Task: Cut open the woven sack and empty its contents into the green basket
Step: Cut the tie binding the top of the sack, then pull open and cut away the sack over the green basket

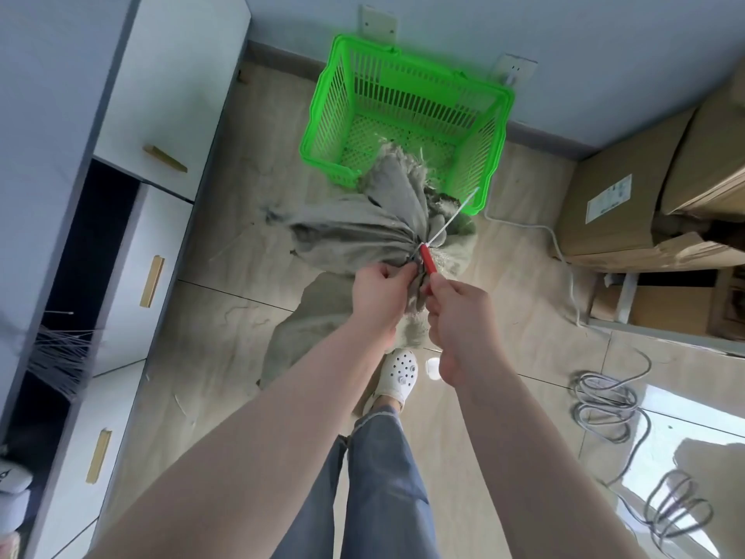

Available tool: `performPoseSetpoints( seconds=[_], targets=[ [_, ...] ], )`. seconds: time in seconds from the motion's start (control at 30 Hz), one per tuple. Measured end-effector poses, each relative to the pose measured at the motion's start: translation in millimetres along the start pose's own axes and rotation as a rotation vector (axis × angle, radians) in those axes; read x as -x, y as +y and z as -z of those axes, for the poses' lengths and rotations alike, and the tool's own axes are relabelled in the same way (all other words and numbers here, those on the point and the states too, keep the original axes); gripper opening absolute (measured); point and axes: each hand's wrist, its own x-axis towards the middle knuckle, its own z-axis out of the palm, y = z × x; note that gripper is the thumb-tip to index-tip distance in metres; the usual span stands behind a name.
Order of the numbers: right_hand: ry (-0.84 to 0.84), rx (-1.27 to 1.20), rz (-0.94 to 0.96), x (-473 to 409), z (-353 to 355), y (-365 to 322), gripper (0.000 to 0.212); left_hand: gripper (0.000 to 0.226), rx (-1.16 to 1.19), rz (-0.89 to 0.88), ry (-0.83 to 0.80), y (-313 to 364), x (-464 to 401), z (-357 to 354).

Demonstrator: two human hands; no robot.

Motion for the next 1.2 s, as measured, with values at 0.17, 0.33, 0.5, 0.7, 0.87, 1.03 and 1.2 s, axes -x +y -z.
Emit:
performPoseSetpoints(
  seconds=[0.17, 0.33, 0.5, 0.7, 0.87, 1.03, 1.2],
  targets=[
    [-0.002, -0.115, 0.170, 3, 10, -50, 0.034, 0.026, -0.182, 0.053, 0.222, -8, -18, 31],
    [-0.022, 0.047, 0.197, -19, 8, -54, 0.035, 0.027, -0.179, -0.032, 0.109, -23, 0, 41],
    [0.046, 0.171, 0.238, -14, 8, -28, 0.032, 0.021, -0.146, 0.033, -0.035, 7, -1, 40],
    [0.100, 0.328, 0.336, -30, 3, -42, 0.031, 0.031, -0.115, -0.007, -0.185, 2, -3, 43],
    [0.096, 0.362, 0.349, -36, -24, -36, 0.024, 0.024, -0.031, -0.045, -0.276, 8, 5, 33],
    [0.215, 0.241, 0.316, -36, -31, -31, 0.025, 0.033, -0.180, -0.035, -0.276, 18, 18, 47],
    [0.118, 0.223, 0.310, -28, -23, -19, 0.030, 0.053, 0.056, 0.107, 0.059, 48, 14, 67]
  ],
)
